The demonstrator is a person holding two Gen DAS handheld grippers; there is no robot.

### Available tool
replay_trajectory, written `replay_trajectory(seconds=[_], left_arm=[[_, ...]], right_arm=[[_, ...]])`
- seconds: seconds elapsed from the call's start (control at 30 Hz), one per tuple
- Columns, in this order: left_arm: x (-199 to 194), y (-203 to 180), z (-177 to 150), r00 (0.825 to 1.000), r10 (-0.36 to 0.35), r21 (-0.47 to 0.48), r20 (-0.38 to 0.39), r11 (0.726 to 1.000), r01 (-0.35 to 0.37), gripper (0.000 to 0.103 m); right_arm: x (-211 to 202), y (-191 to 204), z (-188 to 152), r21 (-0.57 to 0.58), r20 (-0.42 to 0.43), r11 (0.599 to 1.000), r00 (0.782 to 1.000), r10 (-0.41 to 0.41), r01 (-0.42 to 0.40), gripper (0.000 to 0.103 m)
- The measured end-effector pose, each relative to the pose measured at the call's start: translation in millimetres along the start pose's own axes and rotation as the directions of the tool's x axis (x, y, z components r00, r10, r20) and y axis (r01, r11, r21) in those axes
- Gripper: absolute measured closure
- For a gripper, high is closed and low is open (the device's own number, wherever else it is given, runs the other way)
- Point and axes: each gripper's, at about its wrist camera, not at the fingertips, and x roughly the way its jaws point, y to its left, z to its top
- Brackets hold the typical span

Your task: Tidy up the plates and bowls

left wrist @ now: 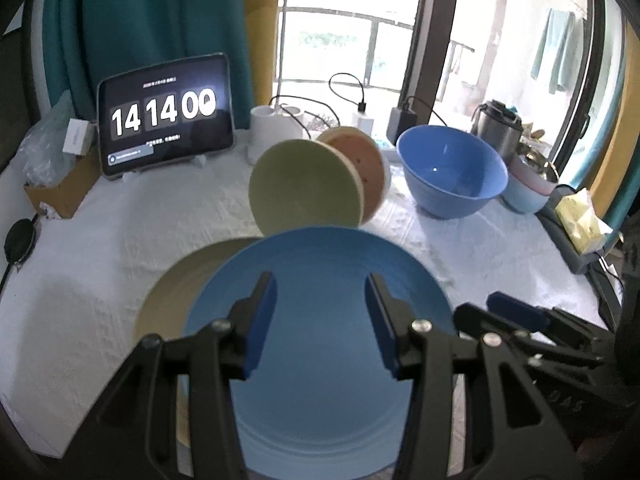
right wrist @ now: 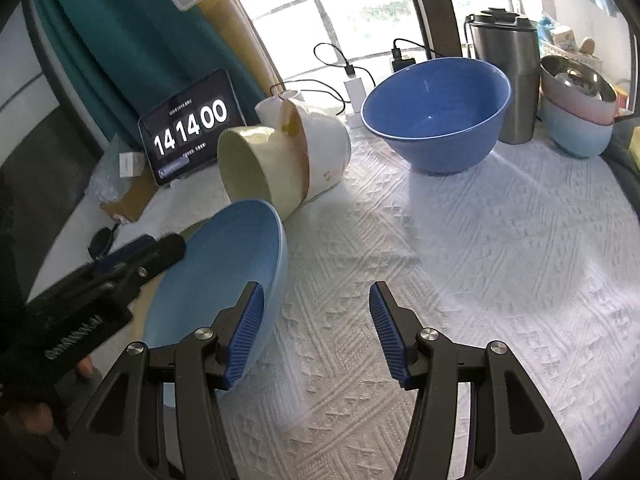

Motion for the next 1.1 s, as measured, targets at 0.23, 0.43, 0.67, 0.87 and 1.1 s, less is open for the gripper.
replay_trajectory(seconds=[0.23,0.43,0.67,0.87,1.1], left_arm=[[3.6,-13.7,5.2,1.0,-0.016,0.015,-0.002,1.0,0.017,0.055],[10.7,-33.2,16.6,0.999,-0.047,0.037,0.005,0.998,0.047,0.055],[30.0,-59.6,31.9,0.997,-0.074,0.054,0.003,0.996,0.073,0.055],[53.3,-79.8,43.5,0.995,-0.095,0.056,-0.014,0.994,0.096,0.055],[74.1,-93.5,58.1,0.994,-0.11,0.052,0.001,0.993,0.11,0.055]], right_arm=[[-14.0,-18.1,7.5,0.031,0.056,0.999,0.997,-0.045,0.044,0.046],[-14.8,-40.2,15.0,0.05,0.063,0.995,0.994,-0.088,0.085,0.046],[-13.8,-67.5,26.8,0.072,0.067,0.99,0.99,-0.125,0.12,0.046],[-14.5,-89.2,43.5,0.085,0.085,0.986,0.985,-0.149,0.142,0.046],[-9.3,-106.3,67.4,0.076,0.11,0.983,0.979,-0.173,0.165,0.046]])
